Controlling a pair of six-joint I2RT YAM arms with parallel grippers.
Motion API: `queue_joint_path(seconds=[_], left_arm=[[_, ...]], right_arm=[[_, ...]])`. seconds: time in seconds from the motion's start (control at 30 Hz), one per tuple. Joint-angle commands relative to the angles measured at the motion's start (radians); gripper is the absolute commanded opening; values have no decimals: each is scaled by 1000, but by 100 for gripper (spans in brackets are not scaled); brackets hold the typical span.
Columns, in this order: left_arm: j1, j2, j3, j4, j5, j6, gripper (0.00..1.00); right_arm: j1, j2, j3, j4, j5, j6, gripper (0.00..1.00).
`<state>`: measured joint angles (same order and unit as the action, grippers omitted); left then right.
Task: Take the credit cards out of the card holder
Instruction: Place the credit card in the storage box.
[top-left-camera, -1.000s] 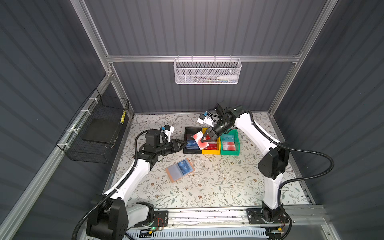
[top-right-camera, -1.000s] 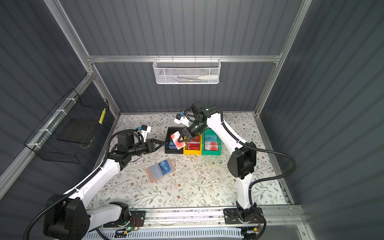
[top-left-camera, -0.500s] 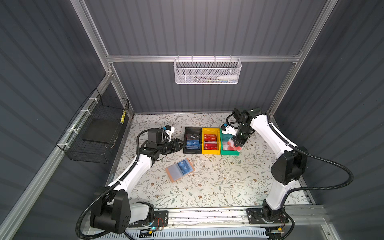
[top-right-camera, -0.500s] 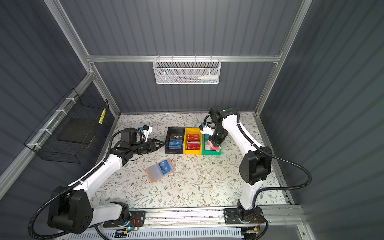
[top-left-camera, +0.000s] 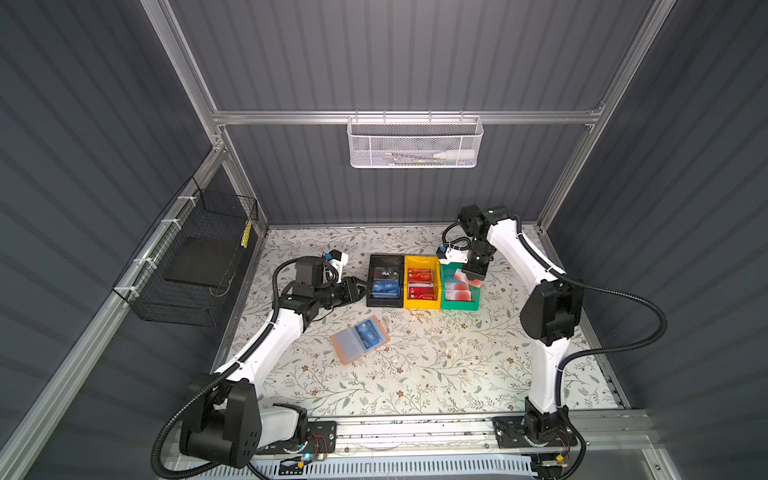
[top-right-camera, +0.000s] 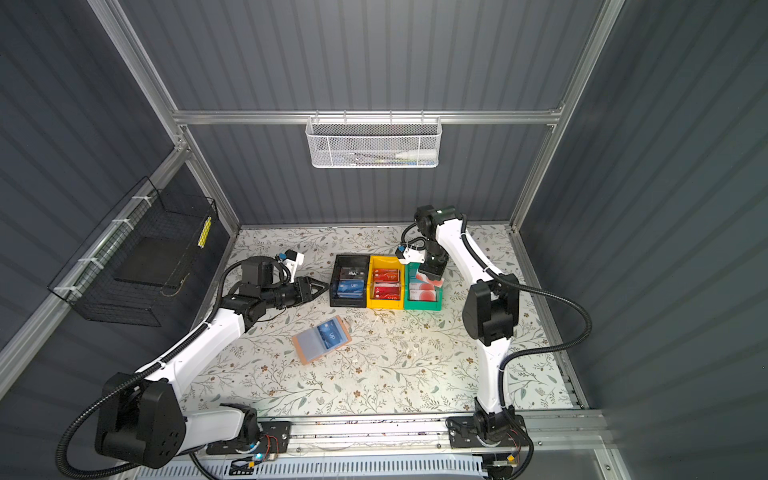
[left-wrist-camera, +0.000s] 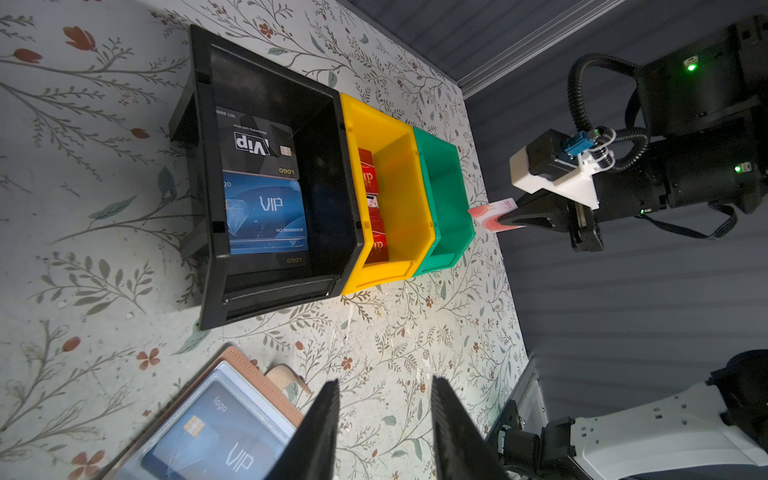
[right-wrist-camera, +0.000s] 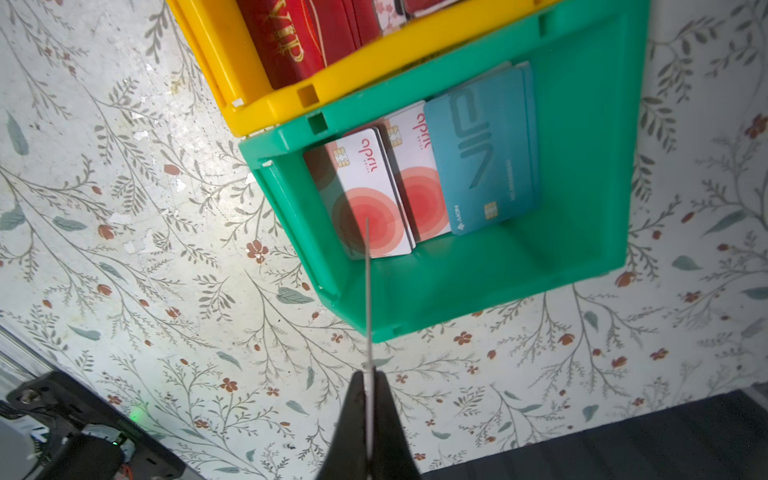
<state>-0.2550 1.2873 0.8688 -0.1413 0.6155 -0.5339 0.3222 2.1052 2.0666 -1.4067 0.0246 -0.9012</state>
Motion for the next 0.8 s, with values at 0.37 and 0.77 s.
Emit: queue_joint_path(seconds=[0.37,0.77], left_arm=[[-1,-8,14,-1,-16,-5,39],[1,-17,-3,-3,-34,1,39]], right_arm=[[0,56,-59,-3,-61,-185,0],[21,133,-61,23,-57,-189,0]])
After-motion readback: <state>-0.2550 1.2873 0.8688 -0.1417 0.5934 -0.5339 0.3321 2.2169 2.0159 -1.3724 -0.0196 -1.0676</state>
